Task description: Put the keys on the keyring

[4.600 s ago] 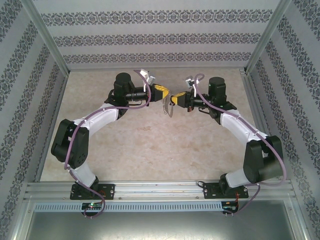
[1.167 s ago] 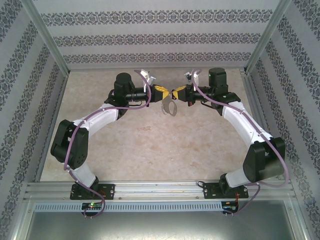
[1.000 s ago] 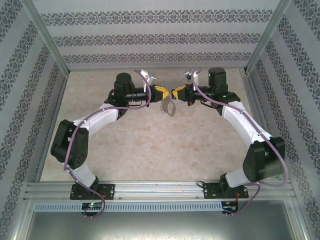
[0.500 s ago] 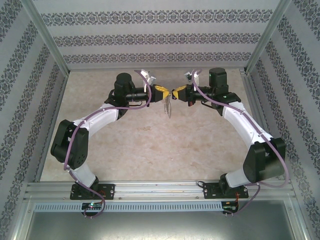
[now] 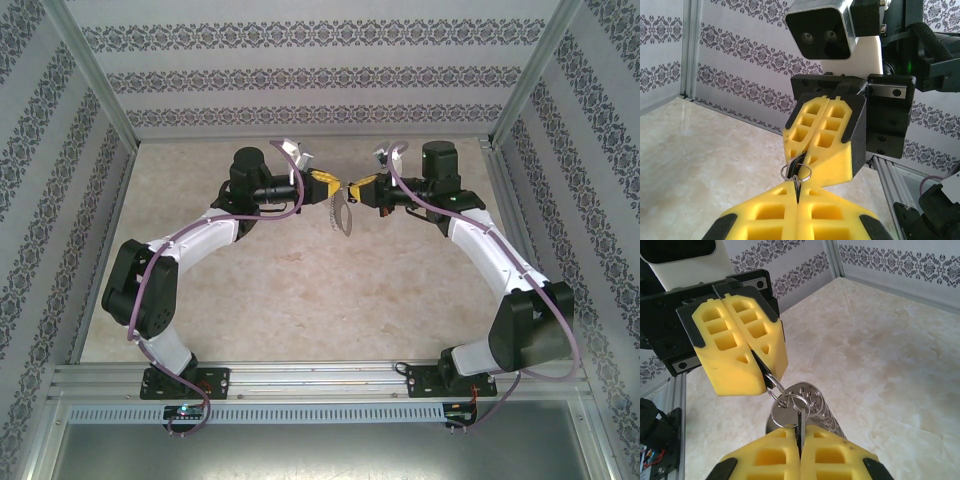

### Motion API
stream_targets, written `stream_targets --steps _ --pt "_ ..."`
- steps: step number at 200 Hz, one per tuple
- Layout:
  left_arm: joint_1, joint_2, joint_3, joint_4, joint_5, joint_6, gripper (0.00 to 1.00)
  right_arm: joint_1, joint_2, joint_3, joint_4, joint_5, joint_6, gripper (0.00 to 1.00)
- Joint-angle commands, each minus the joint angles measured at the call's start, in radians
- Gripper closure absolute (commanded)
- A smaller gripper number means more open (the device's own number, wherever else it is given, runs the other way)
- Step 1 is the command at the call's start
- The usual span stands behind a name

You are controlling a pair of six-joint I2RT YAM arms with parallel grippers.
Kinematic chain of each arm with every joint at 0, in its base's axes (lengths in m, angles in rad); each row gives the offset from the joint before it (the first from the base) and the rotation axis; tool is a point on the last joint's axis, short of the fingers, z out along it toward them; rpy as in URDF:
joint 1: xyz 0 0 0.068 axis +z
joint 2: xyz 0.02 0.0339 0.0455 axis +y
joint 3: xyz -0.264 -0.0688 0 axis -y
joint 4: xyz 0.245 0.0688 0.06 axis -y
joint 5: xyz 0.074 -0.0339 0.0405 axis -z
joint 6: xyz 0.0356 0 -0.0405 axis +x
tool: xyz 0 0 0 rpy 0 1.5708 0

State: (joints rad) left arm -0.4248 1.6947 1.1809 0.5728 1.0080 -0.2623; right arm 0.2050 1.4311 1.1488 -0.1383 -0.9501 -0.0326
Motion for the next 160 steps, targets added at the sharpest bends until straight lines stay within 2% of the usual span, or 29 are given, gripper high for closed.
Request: stream_targets --steps 1,86,160 --pt "-0.007 -0.037 -0.001 0.083 0.014 -0.018 1.00 0.002 -0.012 -0.003 0.017 -0.003 0.004 1.00" --pt "-0.007 -0.033 -0.007 0.108 0.019 -0.035 1.00 0.047 0.033 0.048 0.003 0.006 -0.005 1.00" --pt "-0.008 -0.041 -0.016 0.131 -0.003 -0.037 1.00 0.041 0.018 -0.025 0.017 0.024 -0.004 1.00"
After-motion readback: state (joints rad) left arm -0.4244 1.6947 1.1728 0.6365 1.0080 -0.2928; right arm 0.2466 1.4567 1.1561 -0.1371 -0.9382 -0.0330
